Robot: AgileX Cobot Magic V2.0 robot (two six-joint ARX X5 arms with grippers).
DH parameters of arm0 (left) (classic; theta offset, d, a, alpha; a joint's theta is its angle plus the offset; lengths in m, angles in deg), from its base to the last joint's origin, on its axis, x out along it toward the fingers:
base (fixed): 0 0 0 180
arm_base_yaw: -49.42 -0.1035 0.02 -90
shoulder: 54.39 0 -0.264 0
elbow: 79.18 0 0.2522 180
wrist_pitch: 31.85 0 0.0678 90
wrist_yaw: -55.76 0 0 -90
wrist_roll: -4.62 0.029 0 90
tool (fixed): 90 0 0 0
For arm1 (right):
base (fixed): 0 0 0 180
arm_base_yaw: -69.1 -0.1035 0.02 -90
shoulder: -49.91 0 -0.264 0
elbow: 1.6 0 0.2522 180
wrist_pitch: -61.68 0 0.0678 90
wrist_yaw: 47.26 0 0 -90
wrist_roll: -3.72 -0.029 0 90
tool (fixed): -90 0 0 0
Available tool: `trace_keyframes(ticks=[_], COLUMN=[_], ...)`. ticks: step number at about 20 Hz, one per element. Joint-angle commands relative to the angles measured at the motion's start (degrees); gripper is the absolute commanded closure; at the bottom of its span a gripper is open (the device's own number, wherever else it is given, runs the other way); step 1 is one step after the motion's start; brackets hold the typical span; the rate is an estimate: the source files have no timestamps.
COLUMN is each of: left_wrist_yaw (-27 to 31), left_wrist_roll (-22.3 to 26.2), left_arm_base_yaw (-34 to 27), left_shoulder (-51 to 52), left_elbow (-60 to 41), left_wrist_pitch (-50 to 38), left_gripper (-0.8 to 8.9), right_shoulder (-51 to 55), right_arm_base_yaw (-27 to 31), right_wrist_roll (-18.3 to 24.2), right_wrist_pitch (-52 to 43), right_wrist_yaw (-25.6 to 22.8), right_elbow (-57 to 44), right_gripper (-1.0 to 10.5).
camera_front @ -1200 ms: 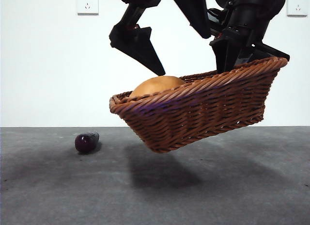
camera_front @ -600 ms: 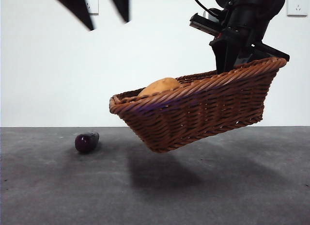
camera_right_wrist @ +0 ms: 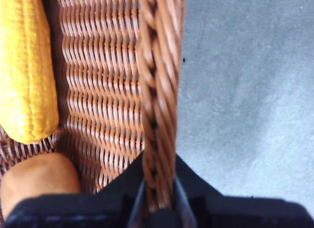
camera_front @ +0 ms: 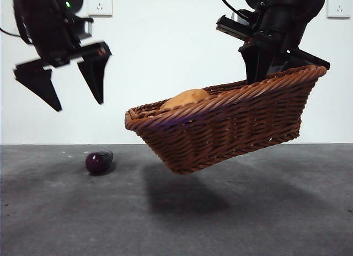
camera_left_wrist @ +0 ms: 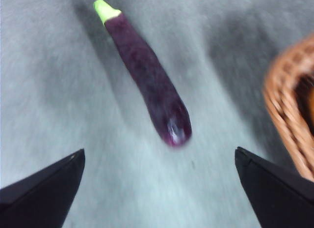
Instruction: Help me put the vegetables on the table into the basket
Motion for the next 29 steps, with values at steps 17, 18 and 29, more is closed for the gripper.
trace_keyframes(ticks=[17,18,29], left_wrist_yaw=[1.07,1.09,-7.21], left_wrist_roll=[-6.47,-6.47,-5.42], left_arm_base_yaw=[0.74,0.74,-0.15], left_shoulder=[-16.61,-16.65,-13.38], left_elbow=[-0.35,-0.35,-0.33], left_wrist_pitch=[-9.79,-9.90,-9.57], left_gripper=[3.96,4.99,8.22], right_shoulder=[0.42,0.42,0.42], right_arm_base_yaw=[-0.07,-0.07,-0.04], right_wrist_roll=[0.11,0.11,0.11], right_wrist_pitch=[-0.39,-0.37,-0.72], right_wrist_yaw=[0.44,0.42,0.00], right_elbow=[0.31,0.28,0.28], right_gripper=[9.5,9.5,9.5])
